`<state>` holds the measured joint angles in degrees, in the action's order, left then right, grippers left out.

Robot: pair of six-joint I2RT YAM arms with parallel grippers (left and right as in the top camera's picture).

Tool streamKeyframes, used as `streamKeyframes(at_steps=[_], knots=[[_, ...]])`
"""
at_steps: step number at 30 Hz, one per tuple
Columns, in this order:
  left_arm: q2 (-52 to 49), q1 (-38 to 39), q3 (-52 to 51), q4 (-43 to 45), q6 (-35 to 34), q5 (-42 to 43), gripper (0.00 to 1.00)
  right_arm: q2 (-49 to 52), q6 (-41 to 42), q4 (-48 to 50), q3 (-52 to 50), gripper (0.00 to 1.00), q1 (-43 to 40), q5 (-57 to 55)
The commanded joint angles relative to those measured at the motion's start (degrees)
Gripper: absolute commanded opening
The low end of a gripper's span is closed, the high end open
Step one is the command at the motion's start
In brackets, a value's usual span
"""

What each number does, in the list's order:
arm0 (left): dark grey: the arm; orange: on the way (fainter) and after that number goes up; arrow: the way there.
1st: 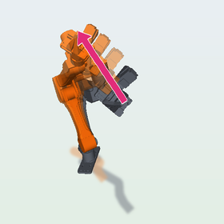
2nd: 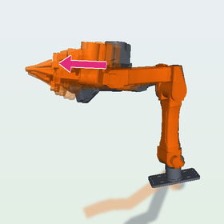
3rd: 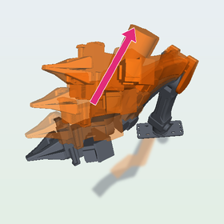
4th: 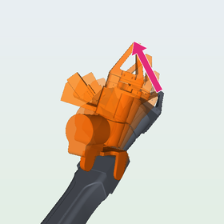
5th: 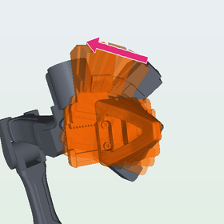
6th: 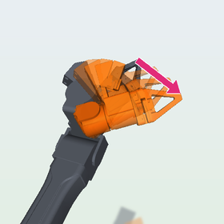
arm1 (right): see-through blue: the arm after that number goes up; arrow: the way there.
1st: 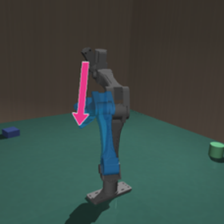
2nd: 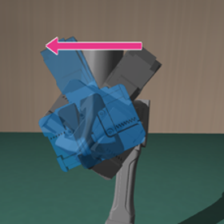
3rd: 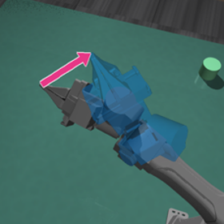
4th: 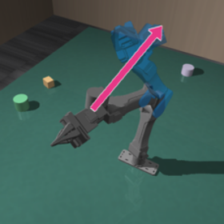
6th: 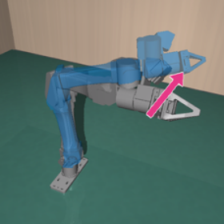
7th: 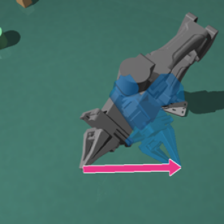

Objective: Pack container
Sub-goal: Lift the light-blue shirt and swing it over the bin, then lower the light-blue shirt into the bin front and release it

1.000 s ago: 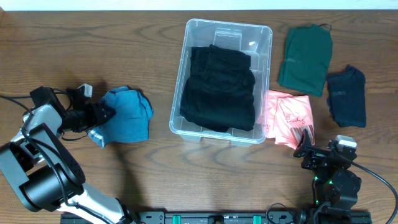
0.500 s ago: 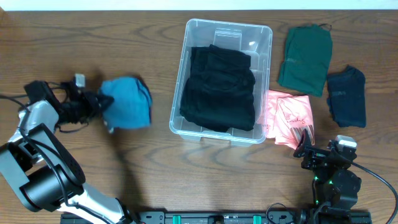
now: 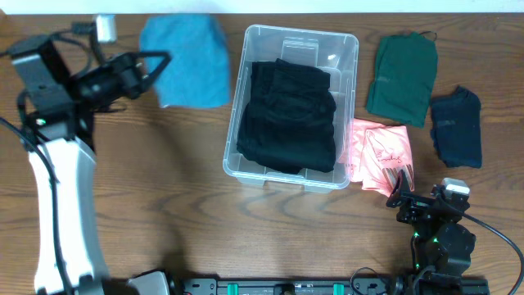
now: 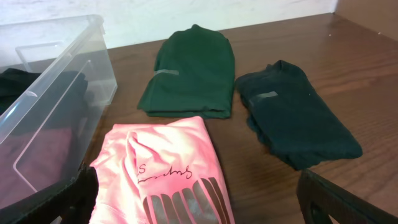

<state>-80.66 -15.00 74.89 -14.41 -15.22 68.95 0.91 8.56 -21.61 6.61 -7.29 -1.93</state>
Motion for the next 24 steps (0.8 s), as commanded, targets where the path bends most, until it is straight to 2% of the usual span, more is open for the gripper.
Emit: streamKeyframes(at_steps=[1,7,13,19,24], knots=[[2.99,7.34,0.63,3.56,-7.32,-8.22,0.06,-0.15,0.63,-0.02,-0.17,0.99,0.59,-0.15],[0.81,21.62,0.61,6.56,-8.48,-22.12,0.06,-0.15,0.63,-0.02,-0.17,0.99,0.59,-0.17],[-5.66,29.99,0.61,2.91,-10.56,-23.26,0.06,-0.15,0.61,-0.02,-0.17,0.99,0.59,-0.15],[-11.67,35.12,0.22,-4.81,-10.56,-24.81,0.06,-0.15,0.61,-0.02,-0.17,0.99,0.59,-0.15],[-14.56,39.04,-0.15,-7.32,-10.38,-24.83,0.06,-0.15,0.63,-0.02,-0.17,0.99,0.59,-0.17]])
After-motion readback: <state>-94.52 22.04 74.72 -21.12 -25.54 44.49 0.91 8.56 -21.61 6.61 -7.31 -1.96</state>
